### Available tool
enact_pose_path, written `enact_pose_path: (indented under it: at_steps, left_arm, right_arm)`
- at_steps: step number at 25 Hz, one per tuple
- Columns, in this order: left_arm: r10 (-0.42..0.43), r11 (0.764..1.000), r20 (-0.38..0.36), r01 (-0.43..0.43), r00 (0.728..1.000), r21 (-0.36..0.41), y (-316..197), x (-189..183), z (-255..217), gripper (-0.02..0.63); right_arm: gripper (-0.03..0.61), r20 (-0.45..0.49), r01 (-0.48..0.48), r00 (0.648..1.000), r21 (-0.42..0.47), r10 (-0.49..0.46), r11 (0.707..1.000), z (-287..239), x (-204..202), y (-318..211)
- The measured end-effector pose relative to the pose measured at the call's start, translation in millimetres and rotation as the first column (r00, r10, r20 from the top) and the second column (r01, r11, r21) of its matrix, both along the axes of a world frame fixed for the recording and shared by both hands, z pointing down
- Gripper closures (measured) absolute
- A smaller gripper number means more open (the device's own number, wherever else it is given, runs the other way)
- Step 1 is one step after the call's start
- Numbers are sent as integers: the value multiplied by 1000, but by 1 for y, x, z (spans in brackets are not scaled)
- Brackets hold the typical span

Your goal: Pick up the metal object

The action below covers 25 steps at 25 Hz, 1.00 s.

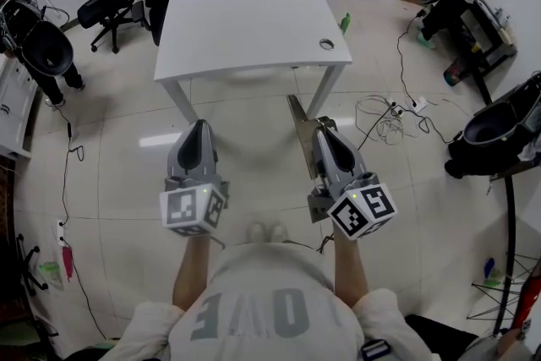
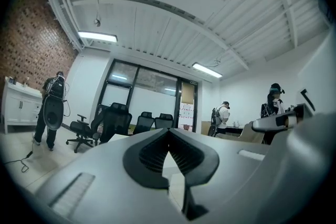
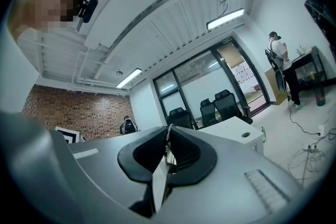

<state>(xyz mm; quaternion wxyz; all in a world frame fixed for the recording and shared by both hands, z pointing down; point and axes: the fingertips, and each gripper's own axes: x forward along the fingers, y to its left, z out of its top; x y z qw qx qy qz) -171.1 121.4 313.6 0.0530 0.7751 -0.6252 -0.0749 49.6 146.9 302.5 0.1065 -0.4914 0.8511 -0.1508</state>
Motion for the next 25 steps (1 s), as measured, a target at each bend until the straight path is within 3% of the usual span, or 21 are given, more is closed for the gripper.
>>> enact_pose_path:
  at_steps: [25]
  left_arm:
    - [-48,999,24,48,999,2,24,17,-1,615]
  right_arm:
    - [549,6,6,1000,2,-6,1000,-2,30,16]
